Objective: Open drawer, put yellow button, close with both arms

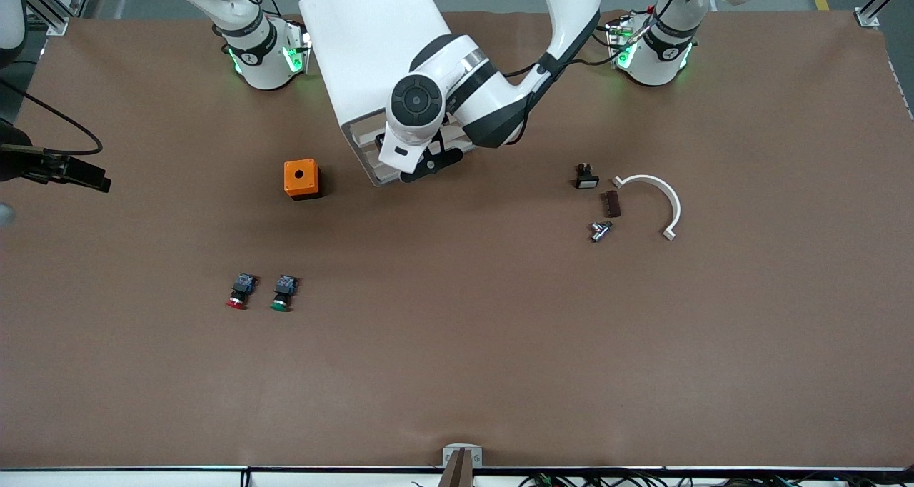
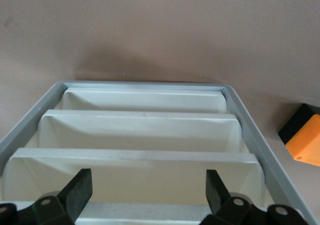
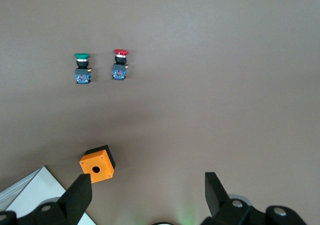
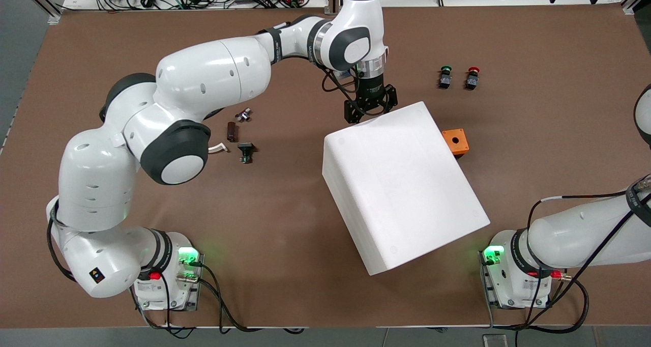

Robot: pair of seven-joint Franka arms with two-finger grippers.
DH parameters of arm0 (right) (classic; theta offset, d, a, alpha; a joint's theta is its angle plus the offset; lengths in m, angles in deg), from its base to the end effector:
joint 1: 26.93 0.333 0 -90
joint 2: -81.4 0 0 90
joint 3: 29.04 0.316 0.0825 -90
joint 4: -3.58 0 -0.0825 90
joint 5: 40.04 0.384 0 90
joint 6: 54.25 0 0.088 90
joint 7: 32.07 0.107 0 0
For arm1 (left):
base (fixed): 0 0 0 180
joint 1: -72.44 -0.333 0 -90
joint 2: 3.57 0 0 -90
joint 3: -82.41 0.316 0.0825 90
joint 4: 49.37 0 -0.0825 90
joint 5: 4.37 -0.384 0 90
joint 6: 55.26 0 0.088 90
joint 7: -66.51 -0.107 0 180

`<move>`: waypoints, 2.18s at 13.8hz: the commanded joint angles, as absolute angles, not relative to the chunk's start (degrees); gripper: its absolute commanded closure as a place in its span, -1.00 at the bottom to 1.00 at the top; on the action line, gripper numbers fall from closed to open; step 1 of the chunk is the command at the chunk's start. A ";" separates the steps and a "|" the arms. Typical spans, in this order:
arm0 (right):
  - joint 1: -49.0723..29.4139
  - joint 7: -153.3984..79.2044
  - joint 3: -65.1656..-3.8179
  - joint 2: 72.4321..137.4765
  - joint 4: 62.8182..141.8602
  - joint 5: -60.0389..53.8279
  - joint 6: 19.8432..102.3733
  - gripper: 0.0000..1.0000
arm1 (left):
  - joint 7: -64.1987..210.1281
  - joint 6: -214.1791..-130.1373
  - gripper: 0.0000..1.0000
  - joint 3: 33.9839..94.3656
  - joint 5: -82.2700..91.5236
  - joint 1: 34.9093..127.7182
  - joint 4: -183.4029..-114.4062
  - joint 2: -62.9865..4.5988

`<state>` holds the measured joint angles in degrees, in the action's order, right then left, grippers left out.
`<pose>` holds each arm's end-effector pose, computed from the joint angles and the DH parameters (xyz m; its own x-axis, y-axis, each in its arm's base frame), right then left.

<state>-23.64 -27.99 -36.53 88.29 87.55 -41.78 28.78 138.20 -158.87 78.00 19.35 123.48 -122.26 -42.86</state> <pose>0.5759 -0.0412 0.5962 0.9802 -0.1481 -0.1315 -0.1419 -0.9883 0.0555 0.3944 -0.6085 0.3470 0.8102 0.3764 -0.4493 0.4070 -0.9129 -0.0308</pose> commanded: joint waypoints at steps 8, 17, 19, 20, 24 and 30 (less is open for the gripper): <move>-26.05 -27.32 -33.52 72.97 101.14 -41.80 34.26 -1.00 | 138.68 -159.41 -0.99 77.93 26.66 123.51 -123.28 -42.69; -26.75 -27.49 -33.79 70.68 101.05 -39.25 34.61 -1.00 | 136.23 -157.65 -0.99 78.54 18.85 112.80 -122.32 -33.04; -26.49 -27.76 -33.70 70.68 101.14 -38.03 35.31 -1.00 | 129.92 -154.33 -0.98 78.55 15.17 108.84 -122.32 -28.12; -26.40 -27.76 -33.53 70.77 101.14 -37.76 35.57 -1.00 | 126.75 -151.35 -0.98 78.55 13.06 107.52 -122.32 -26.44; -26.49 -30.73 -33.70 70.77 101.05 -37.67 35.84 -1.00 | 112.35 -142.90 -0.98 78.72 8.03 99.36 -122.58 -22.30; -26.40 -31.45 -33.61 70.68 101.05 -38.28 35.49 -1.00 | 92.21 -140.69 -0.98 78.46 4.27 83.36 -122.76 -18.61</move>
